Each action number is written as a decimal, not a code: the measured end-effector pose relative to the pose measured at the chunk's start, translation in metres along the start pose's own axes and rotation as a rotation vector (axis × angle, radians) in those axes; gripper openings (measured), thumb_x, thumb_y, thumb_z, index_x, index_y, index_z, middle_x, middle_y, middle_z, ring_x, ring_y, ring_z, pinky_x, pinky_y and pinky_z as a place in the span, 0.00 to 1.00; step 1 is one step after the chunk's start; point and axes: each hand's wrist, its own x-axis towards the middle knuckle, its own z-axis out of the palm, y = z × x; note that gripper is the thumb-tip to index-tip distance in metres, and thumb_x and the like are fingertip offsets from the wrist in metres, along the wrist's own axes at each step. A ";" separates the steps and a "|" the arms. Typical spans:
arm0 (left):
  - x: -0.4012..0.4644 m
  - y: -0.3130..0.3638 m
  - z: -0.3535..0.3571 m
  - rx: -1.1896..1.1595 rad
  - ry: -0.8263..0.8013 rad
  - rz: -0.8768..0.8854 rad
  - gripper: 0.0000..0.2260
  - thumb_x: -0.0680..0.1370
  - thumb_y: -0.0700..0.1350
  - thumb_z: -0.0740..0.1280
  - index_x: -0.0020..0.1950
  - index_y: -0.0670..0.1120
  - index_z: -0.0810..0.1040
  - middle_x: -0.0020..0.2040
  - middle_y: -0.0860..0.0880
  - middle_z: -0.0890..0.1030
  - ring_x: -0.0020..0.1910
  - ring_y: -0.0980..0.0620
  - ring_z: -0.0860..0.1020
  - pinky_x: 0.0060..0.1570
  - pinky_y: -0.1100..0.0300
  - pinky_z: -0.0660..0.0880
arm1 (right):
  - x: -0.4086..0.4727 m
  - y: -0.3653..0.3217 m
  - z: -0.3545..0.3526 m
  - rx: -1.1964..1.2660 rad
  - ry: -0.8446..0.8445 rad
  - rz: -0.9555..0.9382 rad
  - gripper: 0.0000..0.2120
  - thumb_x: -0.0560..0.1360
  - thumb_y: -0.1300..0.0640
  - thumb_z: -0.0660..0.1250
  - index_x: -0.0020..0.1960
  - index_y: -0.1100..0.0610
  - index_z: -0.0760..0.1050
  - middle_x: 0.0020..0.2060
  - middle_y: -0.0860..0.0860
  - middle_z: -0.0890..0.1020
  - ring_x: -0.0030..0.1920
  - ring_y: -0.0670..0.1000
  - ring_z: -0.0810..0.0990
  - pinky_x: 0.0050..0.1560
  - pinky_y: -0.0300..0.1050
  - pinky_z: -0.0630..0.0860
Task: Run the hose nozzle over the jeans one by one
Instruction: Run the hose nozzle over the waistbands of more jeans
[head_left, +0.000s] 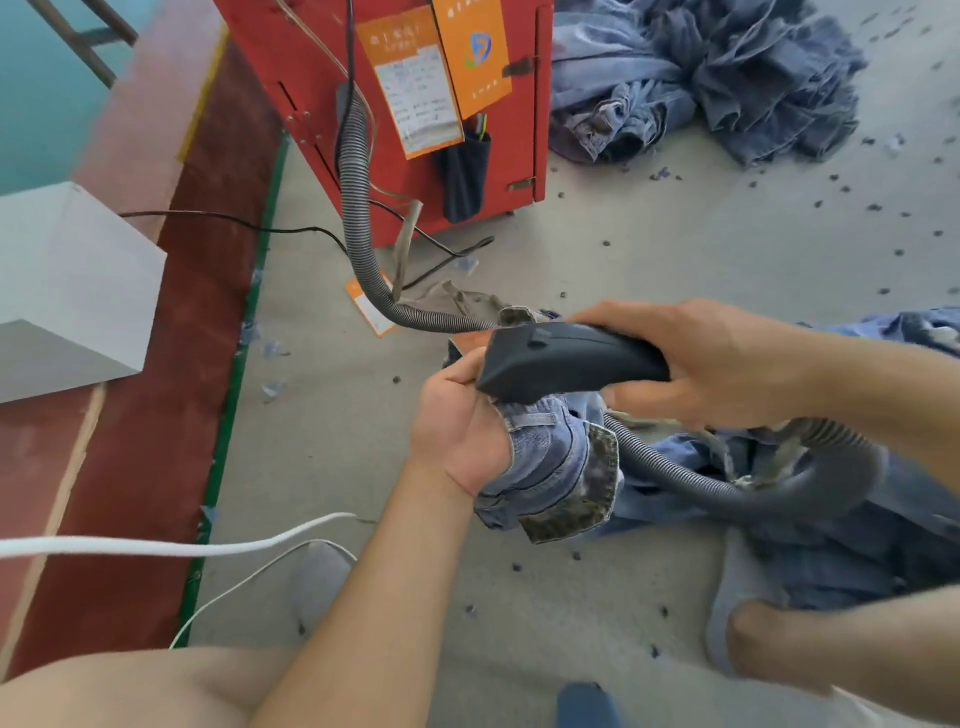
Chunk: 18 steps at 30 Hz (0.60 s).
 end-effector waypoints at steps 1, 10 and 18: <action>0.001 0.004 -0.002 -0.008 0.017 -0.002 0.24 0.85 0.46 0.53 0.76 0.34 0.69 0.75 0.33 0.70 0.75 0.34 0.69 0.78 0.39 0.60 | -0.005 0.004 -0.006 0.013 -0.029 0.016 0.23 0.77 0.53 0.70 0.66 0.32 0.69 0.42 0.36 0.83 0.31 0.42 0.82 0.35 0.35 0.77; -0.002 -0.004 -0.003 0.052 -0.037 0.003 0.24 0.84 0.45 0.53 0.76 0.34 0.69 0.75 0.34 0.71 0.77 0.35 0.67 0.79 0.41 0.59 | 0.002 -0.001 -0.002 0.067 -0.011 -0.073 0.23 0.76 0.55 0.70 0.65 0.35 0.70 0.42 0.31 0.81 0.32 0.41 0.82 0.33 0.31 0.73; -0.006 -0.002 -0.003 0.080 -0.093 -0.080 0.25 0.80 0.46 0.59 0.72 0.32 0.73 0.72 0.34 0.74 0.69 0.36 0.75 0.73 0.42 0.68 | -0.007 0.002 -0.008 0.046 -0.166 -0.042 0.24 0.76 0.57 0.70 0.66 0.37 0.72 0.41 0.36 0.82 0.33 0.40 0.81 0.34 0.30 0.73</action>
